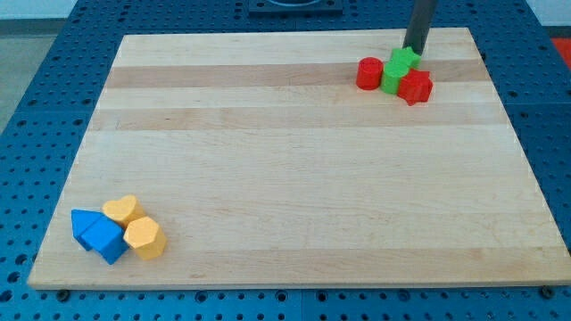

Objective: Separate the group of blocks

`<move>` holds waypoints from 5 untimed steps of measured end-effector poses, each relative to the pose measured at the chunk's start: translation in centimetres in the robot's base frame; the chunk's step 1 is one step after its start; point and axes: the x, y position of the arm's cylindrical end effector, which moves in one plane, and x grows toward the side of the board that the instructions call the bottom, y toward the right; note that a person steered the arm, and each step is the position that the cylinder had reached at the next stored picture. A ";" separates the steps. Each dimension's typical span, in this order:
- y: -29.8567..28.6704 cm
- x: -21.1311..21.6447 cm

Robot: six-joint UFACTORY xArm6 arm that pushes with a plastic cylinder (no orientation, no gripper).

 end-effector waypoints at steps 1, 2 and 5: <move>-1.5 1.7; -3.2 3.7; -8.1 9.9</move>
